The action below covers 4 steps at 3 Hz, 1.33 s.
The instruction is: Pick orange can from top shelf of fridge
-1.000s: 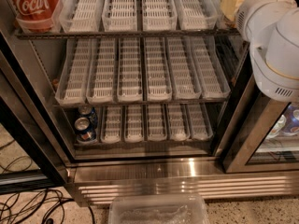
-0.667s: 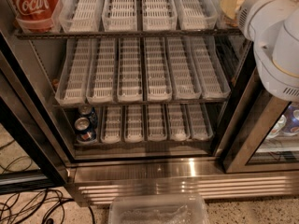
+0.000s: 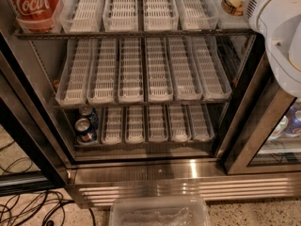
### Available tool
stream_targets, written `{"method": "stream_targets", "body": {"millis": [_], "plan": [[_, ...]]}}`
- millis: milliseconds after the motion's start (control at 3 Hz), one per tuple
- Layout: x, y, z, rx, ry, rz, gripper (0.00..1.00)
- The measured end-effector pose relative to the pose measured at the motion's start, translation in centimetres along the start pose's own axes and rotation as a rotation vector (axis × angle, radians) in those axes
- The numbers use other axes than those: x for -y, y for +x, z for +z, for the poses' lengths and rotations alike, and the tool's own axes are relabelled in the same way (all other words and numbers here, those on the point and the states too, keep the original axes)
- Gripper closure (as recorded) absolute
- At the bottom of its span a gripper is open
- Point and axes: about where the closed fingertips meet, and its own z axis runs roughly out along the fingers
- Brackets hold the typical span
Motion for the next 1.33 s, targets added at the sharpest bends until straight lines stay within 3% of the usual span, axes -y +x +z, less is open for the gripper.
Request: {"method": "stream_targets", "body": {"millis": [667,1000,1333], "plan": [[-1.7,-0.2,-1.9,-0.031,-0.074,0.035,1.0],[-5.7,1.6,-4.3,-0.116,-0.188,0.03,1.0],[-6.6,2.0,-5.2,-0.154,-0.231,0.02,1.0]]}}
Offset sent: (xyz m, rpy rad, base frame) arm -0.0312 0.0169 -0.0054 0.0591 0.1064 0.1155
